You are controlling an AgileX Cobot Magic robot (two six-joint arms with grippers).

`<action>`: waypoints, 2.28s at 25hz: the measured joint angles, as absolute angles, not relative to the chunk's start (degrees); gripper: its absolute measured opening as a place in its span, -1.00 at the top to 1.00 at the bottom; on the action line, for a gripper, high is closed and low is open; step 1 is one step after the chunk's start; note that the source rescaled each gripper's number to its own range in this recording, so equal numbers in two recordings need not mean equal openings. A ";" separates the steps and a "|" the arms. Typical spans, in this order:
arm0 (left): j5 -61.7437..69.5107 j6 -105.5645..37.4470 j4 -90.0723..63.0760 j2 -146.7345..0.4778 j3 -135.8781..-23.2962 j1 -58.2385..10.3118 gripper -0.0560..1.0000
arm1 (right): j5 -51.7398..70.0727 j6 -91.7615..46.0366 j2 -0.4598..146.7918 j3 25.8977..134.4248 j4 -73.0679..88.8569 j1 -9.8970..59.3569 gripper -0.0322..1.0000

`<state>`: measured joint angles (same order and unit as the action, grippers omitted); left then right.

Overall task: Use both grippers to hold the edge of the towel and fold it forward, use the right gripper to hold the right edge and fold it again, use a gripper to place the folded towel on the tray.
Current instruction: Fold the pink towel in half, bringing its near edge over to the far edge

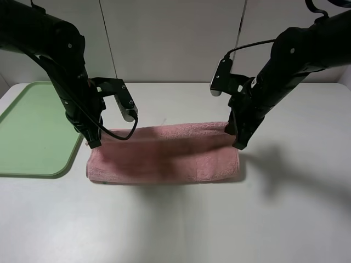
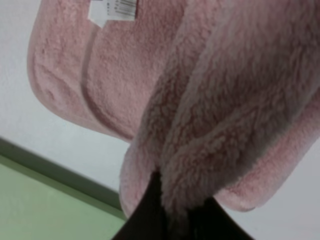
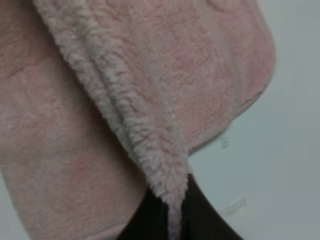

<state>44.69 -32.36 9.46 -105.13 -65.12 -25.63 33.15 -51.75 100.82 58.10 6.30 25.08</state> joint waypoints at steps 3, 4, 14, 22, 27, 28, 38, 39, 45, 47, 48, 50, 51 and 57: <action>44.69 -32.36 9.46 -105.13 -65.12 -25.63 0.89 | 32.82 -51.75 100.82 58.10 6.18 25.08 0.94; 44.69 -32.36 9.48 -105.13 -65.12 -25.63 0.89 | 32.87 -51.76 100.82 58.10 6.18 25.08 0.94; 43.81 -31.86 10.88 -105.17 -65.12 -25.17 -0.52 | 31.93 -52.81 100.11 58.10 4.63 24.90 -0.61; 41.46 -30.94 11.07 -105.17 -65.12 -25.10 -0.98 | 22.86 -52.81 99.46 58.10 4.47 24.90 -1.00; 41.34 -30.94 11.12 -105.17 -65.12 -25.10 -1.00 | 22.72 -52.81 99.46 58.10 4.47 24.90 -1.00; 41.34 -30.94 11.12 -105.17 -65.12 -25.10 -1.00 | 22.78 -52.81 99.46 58.10 4.47 24.90 -1.00; 41.34 -30.94 11.01 -105.17 -65.12 -25.10 -1.00 | 24.27 -51.91 99.46 58.10 4.47 24.90 -1.00; 41.34 -30.91 11.01 -105.17 -65.12 -25.10 -1.00 | 24.63 -51.86 99.46 58.10 4.47 24.90 -1.00; 41.34 -30.91 10.96 -105.17 -65.12 -25.10 -1.00 | 26.42 -50.60 99.46 58.10 4.89 25.38 -1.00; 41.34 -30.63 10.96 -105.17 -65.12 -25.10 -1.00 | 26.53 -50.18 99.46 58.10 4.89 26.67 -1.00; 41.40 -29.93 10.90 -105.17 -65.12 -25.10 -1.00 | 26.53 -50.05 99.46 58.10 4.95 27.66 -1.00; 42.02 -28.22 10.90 -105.17 -65.12 -25.10 -1.00 | 26.53 -50.00 99.46 58.10 5.08 29.49 -1.00; 42.62 -27.50 10.90 -105.17 -65.12 -25.10 -1.00 | 26.53 -50.00 99.46 58.10 5.08 30.31 -1.00; 46.27 -25.86 10.90 -105.17 -65.12 -25.10 -1.00 | 26.92 -48.29 99.46 58.10 5.13 31.41 -1.00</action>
<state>46.27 -25.86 10.90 -105.17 -65.12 -25.10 26.92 -48.29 99.46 58.10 5.13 31.41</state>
